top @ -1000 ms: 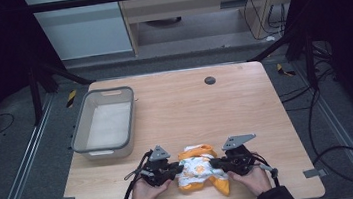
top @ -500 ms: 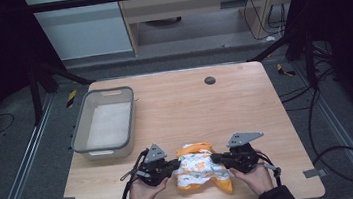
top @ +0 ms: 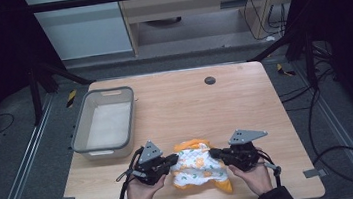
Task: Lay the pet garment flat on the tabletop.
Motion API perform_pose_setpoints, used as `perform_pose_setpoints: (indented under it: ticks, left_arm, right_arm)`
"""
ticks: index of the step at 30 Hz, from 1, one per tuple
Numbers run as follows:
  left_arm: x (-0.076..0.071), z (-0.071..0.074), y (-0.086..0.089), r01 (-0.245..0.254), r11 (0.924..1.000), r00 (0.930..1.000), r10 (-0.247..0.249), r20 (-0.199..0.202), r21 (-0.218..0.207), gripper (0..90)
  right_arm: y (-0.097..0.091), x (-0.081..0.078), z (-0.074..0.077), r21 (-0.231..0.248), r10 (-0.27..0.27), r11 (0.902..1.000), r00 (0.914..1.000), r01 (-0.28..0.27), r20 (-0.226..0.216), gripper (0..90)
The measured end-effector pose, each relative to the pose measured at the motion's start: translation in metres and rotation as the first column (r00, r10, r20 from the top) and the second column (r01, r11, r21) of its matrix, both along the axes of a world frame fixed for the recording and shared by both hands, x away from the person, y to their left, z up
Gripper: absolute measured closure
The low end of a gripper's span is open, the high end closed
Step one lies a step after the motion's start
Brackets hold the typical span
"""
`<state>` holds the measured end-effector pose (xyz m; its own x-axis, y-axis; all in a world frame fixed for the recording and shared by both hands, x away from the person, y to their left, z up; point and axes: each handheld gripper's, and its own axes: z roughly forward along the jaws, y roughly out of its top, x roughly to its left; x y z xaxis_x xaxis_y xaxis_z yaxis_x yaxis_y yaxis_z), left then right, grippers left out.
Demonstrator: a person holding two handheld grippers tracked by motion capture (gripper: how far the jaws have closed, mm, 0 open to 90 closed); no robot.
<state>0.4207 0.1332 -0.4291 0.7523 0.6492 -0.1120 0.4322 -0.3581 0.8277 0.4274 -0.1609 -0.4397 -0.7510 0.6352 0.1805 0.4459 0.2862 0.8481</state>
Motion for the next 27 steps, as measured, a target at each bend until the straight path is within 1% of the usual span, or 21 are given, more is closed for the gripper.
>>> perform_pose_setpoints:
  ticks: [1, 5, 6, 8, 9, 10, 14, 17, 18, 19, 20, 22, 23, 27]
  left_arm:
    - [-0.001, 0.003, 0.000, -0.004, 1.0000, 0.9999, 0.004, 0.014, -0.006, 86.1]
    - [-0.003, 0.010, 0.002, -0.019, 0.9993, 0.9987, 0.021, 0.046, -0.032, 86.2]
    - [-0.003, 0.010, 0.002, -0.019, 0.9993, 0.9987, 0.021, 0.046, -0.032, 86.3]
    - [-0.005, 0.014, 0.000, -0.031, 0.9985, 0.9965, 0.034, 0.076, -0.044, 86.3]
    - [-0.005, 0.016, 0.000, -0.031, 0.9989, 0.9956, 0.034, 0.087, -0.035, 86.3]
    - [-0.006, 0.017, 0.000, -0.033, 0.9989, 0.9944, 0.036, 0.099, -0.035, 86.3]
    - [-0.005, 0.023, 0.000, -0.046, 0.9985, 0.9909, 0.049, 0.125, -0.032, 86.3]
    - [-0.003, 0.027, 0.001, -0.054, 0.9975, 0.9888, 0.060, 0.137, -0.044, 86.3]
    - [-0.003, 0.029, 0.002, -0.057, 0.9973, 0.9882, 0.063, 0.140, -0.046, 86.3]
    - [-0.001, 0.034, 0.005, -0.067, 0.9957, 0.9858, 0.076, 0.150, -0.064, 86.3]
    - [0.000, 0.036, 0.005, -0.072, 0.9946, 0.9851, 0.083, 0.151, -0.075, 86.3]
    - [0.003, 0.041, 0.006, -0.081, 0.9936, 0.9823, 0.093, 0.163, -0.078, 86.3]
    - [0.003, 0.041, 0.006, -0.081, 0.9936, 0.9823, 0.093, 0.163, -0.078, 86.3]
    - [0.008, 0.050, 0.006, -0.089, 0.9908, 0.9789, 0.106, 0.175, -0.103, 86.3]
  right_arm:
    - [0.001, 0.000, 0.003, 0.010, -0.011, 0.9999, 0.9999, 0.011, 0.013, 89.7]
    - [0.002, 0.001, 0.007, 0.026, -0.027, 0.9993, 0.9988, 0.026, 0.041, 89.7]
    - [0.002, 0.001, 0.007, 0.026, -0.027, 0.9993, 0.9988, 0.026, 0.041, 89.7]
    - [0.001, 0.002, 0.012, 0.041, -0.042, 0.9984, 0.9974, 0.040, 0.059, 89.7]
    - [0.002, 0.002, 0.013, 0.046, -0.043, 0.9982, 0.9973, 0.040, 0.059, 89.7]
    - [0.001, 0.003, 0.014, 0.049, -0.047, 0.9978, 0.9969, 0.044, 0.063, 89.7]
    - [0.002, 0.006, 0.018, 0.062, -0.062, 0.9964, 0.9958, 0.058, 0.068, 89.7]
    - [0.003, 0.008, 0.021, 0.067, -0.061, 0.9962, 0.9955, 0.056, 0.072, 89.6]
    - [0.004, 0.009, 0.023, 0.064, -0.061, 0.9964, 0.9949, 0.056, 0.081, 89.7]
    - [0.006, 0.011, 0.028, 0.073, -0.064, 0.9957, 0.9935, 0.058, 0.094, 89.6]
    - [0.006, 0.011, 0.029, 0.077, -0.068, 0.9952, 0.9927, 0.061, 0.099, 89.7]
    - [0.009, 0.013, 0.033, 0.085, -0.077, 0.9940, 0.9908, 0.068, 0.111, 89.7]
    - [0.009, 0.013, 0.033, 0.085, -0.077, 0.9940, 0.9908, 0.068, 0.111, 89.7]
    - [0.011, 0.017, 0.039, 0.101, -0.103, 0.9909, 0.9843, 0.089, 0.143, 89.7]
